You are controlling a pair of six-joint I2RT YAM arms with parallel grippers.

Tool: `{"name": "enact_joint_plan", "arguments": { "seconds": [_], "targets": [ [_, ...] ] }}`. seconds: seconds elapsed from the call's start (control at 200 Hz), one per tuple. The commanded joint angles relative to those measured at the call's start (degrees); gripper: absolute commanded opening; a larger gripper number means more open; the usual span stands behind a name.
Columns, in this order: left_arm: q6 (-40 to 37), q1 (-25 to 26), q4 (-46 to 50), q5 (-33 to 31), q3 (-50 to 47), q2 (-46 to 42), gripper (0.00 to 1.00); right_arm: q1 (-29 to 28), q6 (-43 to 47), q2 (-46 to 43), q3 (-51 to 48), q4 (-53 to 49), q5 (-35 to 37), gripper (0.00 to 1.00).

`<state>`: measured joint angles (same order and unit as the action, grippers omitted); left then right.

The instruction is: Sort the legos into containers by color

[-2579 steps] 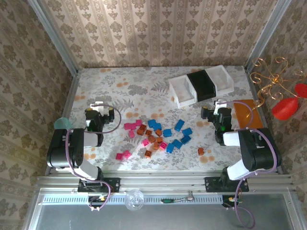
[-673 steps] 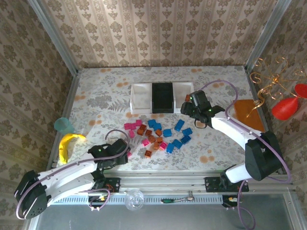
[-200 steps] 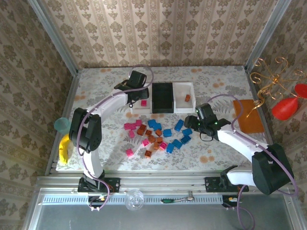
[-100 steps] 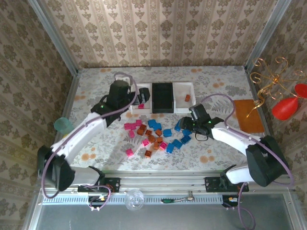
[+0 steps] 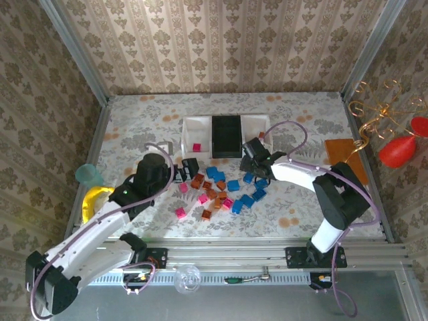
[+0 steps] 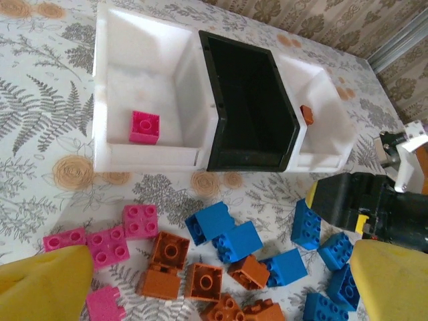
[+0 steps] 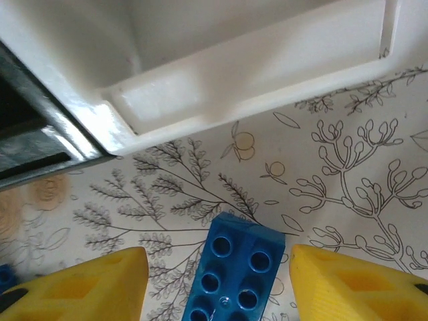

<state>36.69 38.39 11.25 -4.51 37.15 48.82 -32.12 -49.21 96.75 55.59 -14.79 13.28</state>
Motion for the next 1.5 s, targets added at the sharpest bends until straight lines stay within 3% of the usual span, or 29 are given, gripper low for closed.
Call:
{"name": "enact_joint_plan", "arguments": {
  "seconds": [0.0,0.38,0.565,0.67,0.87,1.015,1.495],
  "targets": [
    [1.96,0.44,0.80,-1.63,-3.02,-2.84,1.00,-1.37,-3.71,2.48,2.75,-3.82,4.03,0.59],
    [2.59,0.61,2.19,-1.35,-6.90,-5.96,1.00,-2.18,-5.51,7.76,5.09,-7.23,5.17,0.57],
    [2.86,0.63,3.13,-1.79,-7.70,-7.23,1.00,-2.16,-3.65,8.68,4.89,-6.41,4.87,0.41],
    [2.95,0.61,3.55,-1.98,-7.70,-8.09,1.00,-2.16,-0.78,6.08,3.29,-3.12,4.23,0.34],
    [2.73,0.60,4.32,-2.08,-7.61,-9.68,1.00,-2.14,8.78,-4.89,0.75,2.92,1.84,0.30],
    [2.90,0.59,3.88,-1.30,-8.44,-10.31,1.00,-2.16,15.97,-8.72,6.21,2.03,-0.67,0.29],
    [5.14,1.10,7.21,0.19,-7.94,-10.39,1.00,1.53,22.90,17.42,37.28,-5.21,-1.00,0.29]
  ]
}}
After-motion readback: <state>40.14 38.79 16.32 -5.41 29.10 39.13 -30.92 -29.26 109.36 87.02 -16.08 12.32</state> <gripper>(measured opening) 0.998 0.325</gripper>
